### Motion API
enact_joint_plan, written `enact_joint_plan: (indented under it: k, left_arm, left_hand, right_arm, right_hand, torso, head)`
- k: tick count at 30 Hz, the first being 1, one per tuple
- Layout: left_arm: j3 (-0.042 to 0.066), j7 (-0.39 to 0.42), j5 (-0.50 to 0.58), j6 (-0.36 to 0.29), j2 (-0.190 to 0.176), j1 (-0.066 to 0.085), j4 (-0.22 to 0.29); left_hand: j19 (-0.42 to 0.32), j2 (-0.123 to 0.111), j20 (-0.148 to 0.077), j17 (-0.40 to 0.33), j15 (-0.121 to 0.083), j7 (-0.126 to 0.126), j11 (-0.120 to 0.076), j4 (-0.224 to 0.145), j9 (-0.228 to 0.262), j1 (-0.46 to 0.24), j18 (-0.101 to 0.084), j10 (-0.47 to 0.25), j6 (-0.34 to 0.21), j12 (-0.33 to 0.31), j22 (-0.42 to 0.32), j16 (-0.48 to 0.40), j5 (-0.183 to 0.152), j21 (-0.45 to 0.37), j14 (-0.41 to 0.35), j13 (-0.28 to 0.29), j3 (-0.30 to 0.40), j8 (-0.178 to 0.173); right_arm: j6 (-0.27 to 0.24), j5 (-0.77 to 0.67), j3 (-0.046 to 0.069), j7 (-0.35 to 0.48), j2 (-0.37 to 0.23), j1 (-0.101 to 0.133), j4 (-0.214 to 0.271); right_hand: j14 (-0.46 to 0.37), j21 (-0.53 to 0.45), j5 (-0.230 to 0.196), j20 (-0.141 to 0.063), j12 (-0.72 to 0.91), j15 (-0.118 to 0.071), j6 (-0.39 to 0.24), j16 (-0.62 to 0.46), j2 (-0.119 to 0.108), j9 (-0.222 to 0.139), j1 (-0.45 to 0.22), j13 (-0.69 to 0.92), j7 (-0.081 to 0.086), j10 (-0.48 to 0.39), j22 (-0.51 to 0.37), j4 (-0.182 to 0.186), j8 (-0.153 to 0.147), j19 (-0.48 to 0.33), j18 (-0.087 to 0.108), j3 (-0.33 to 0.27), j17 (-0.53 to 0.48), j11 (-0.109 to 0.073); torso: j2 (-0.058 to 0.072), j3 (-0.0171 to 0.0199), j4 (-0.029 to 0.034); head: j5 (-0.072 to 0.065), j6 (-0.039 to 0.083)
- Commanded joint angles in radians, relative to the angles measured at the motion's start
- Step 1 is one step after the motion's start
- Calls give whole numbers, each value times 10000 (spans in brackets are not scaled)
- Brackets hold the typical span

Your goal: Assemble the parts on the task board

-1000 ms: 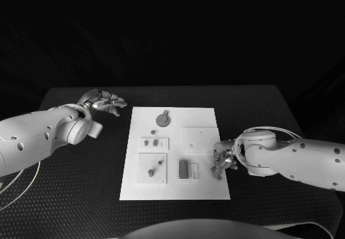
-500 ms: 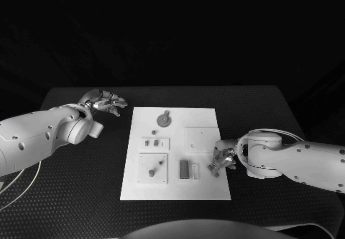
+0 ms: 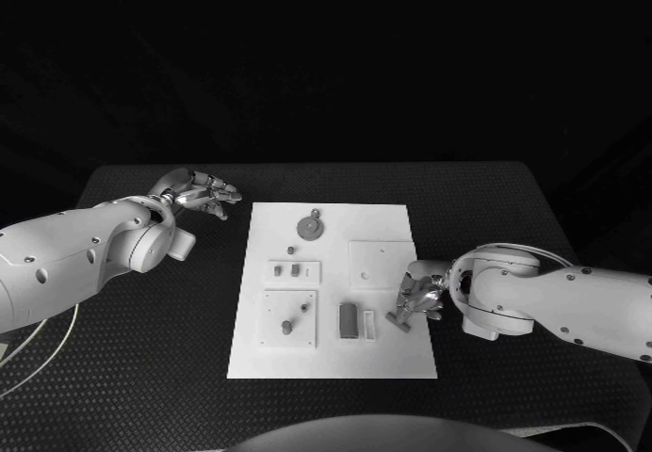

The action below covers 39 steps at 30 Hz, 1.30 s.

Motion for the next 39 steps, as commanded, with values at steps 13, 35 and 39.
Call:
enact_joint_plan:
  k: [13, 35, 39]
  left_arm:
    - [6, 30, 39, 129, 7, 5, 34]
    - [6, 29, 39, 106, -52, 6, 57]
    - [6, 29, 39, 111, -53, 6, 58]
  left_hand:
    - [-13, -1, -7, 13, -30, -22, 18, 63, -11, -101, 197, -77, -56, -30, -12, -31, -48, 63, 24, 17, -14, 67]
    - [-16, -7, -8, 15, -30, -20, 19, 58, -15, -88, 198, -85, -65, -34, -13, -32, -48, 62, 23, 18, -10, 65]
    - [-16, -6, -8, 15, -30, -19, 19, 58, -16, -88, 198, -85, -66, -35, -13, -32, -48, 62, 24, 18, -10, 65]
  right_arm:
    - [832, -2207, -153, -48, 580, -5, -132]
    - [1949, -5406, -371, -174, 713, -95, 309]
    - [2284, -5624, -417, -252, 691, -121, 487]
  right_hand:
    - [-30, 38, 8, 30, 10, -30, 64, 16, -690, -63, -620, -5, 92, 26, 186, 91, -53, -14, 40, -305, -14, 51]
    - [-37, -173, 5, -39, -32, -12, 8, -73, -2830, -192, -2306, -15, 120, -97, 181, 2513, -117, 120, 40, 526, -62, 78]
    - [-33, -171, 9, -51, -29, -20, 23, -58, -2764, -184, -2538, -16, 111, -90, 194, 2833, -100, 118, 40, 528, -52, 67]
  torso:
    - [8, 6, 7]
    - [2, 7, -1]
    - [1, 4, -8]
  head:
    - [-23, -36]
    - [-43, -100]
    - [-42, -116]
